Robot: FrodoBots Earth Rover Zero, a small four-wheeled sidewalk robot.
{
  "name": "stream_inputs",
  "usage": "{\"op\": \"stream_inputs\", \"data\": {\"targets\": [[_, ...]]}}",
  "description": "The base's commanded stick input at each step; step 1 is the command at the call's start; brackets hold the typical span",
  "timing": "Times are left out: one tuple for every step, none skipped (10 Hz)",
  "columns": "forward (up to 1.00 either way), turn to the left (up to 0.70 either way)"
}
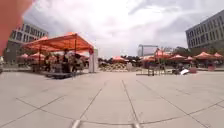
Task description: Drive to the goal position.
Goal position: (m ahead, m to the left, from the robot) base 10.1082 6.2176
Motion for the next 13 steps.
{"op": "stream_inputs", "data": {"targets": [[0.85,-0.28],[0.85,-0.15],[0.85,0.00],[0.85,0.00],[0.85,0.00],[0.85,0.00],[0.85,0.00],[0.85,0.00],[0.85,0.00],[0.85,0.00],[0.85,0.00],[0.85,0.00],[0.85,0.00]]}}
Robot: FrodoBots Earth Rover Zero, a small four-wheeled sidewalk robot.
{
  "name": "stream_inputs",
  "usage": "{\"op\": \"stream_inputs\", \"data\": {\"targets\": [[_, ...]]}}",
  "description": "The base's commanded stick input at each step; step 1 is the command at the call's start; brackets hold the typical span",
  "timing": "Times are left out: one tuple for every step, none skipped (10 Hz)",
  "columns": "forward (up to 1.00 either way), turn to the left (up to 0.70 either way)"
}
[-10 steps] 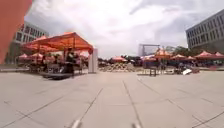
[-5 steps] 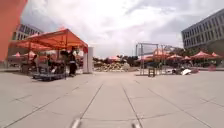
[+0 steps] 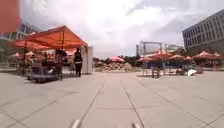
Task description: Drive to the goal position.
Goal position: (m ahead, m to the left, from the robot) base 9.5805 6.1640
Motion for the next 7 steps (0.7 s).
{"op": "stream_inputs", "data": {"targets": [[0.85,0.00],[0.85,-0.02],[0.85,-0.22],[0.85,-0.32],[0.85,-0.14],[0.85,-0.01],[0.85,0.00]]}}
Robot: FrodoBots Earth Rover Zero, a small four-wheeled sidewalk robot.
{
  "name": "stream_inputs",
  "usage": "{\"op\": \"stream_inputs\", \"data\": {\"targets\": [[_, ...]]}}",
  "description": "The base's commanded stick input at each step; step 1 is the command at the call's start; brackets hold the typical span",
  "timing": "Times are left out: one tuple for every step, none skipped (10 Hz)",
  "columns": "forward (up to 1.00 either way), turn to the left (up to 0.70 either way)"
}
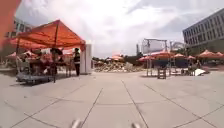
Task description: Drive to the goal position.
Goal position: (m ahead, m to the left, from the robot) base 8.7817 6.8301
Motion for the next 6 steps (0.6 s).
{"op": "stream_inputs", "data": {"targets": [[0.85,0.00],[0.85,0.00],[0.85,0.00],[0.85,-0.02],[0.85,-0.08],[0.85,-0.31]]}}
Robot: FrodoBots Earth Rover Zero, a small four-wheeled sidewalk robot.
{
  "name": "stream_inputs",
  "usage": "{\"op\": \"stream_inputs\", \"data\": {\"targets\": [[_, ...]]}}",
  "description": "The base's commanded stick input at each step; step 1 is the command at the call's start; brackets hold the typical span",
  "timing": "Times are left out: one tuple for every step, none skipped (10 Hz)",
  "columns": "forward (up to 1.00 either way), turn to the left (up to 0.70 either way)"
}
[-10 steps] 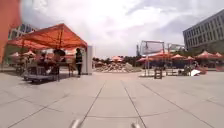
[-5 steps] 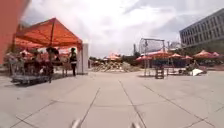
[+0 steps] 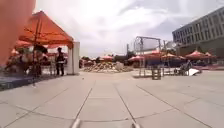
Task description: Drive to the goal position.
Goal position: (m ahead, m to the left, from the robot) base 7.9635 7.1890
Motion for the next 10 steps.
{"op": "stream_inputs", "data": {"targets": [[0.85,-0.22],[0.85,0.00],[0.85,0.00],[0.85,0.00],[0.85,0.00],[0.85,0.00],[0.85,0.00],[0.85,0.00],[0.85,0.00],[0.85,0.00]]}}
